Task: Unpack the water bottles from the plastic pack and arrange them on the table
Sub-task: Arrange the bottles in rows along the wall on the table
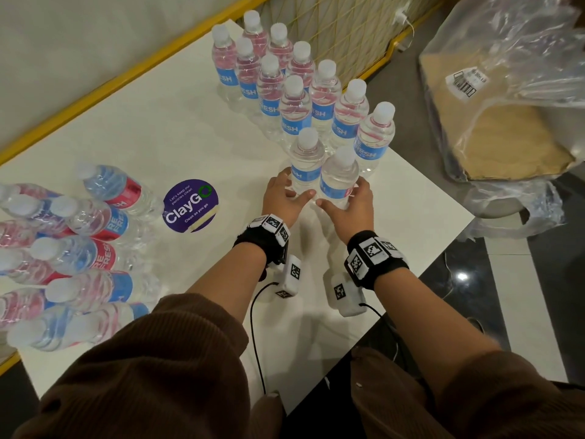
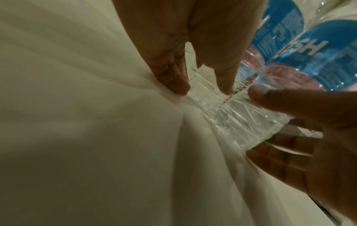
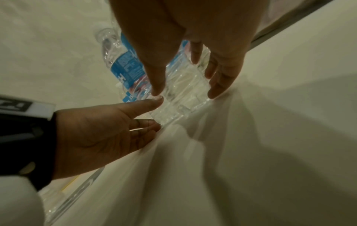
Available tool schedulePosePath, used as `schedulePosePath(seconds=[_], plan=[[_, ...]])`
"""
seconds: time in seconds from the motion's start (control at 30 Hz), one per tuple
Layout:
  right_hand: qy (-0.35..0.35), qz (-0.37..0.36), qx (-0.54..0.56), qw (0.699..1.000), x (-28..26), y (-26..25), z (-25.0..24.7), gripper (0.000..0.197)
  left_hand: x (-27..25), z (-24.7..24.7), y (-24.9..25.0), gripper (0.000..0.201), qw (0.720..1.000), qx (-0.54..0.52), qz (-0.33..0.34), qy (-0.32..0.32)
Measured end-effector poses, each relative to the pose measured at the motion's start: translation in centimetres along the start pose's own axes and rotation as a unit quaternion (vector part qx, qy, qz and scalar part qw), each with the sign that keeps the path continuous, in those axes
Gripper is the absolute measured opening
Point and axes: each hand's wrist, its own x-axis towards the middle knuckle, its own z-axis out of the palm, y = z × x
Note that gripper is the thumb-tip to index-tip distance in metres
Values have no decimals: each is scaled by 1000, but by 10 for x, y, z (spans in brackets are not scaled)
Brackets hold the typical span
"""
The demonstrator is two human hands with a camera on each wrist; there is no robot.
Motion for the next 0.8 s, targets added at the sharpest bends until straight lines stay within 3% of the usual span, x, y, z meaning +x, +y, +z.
schedulePosePath(seconds=[0.17,0.33,0.57,0.8], plan=[[-29,21,16,999,1,7,-6,58,0,-1,1,68,1000,-16,-1,6],[-24,-1,-13,1000,-1,13,-3,59,4,-2,4,67,1000,-8,-2,-4],[23,50,8,998,-4,8,7,67,10,0,10,57,1000,1,-21,7],[24,83,15,996,6,6,3,59,21,2,19,61,999,18,-39,-6]])
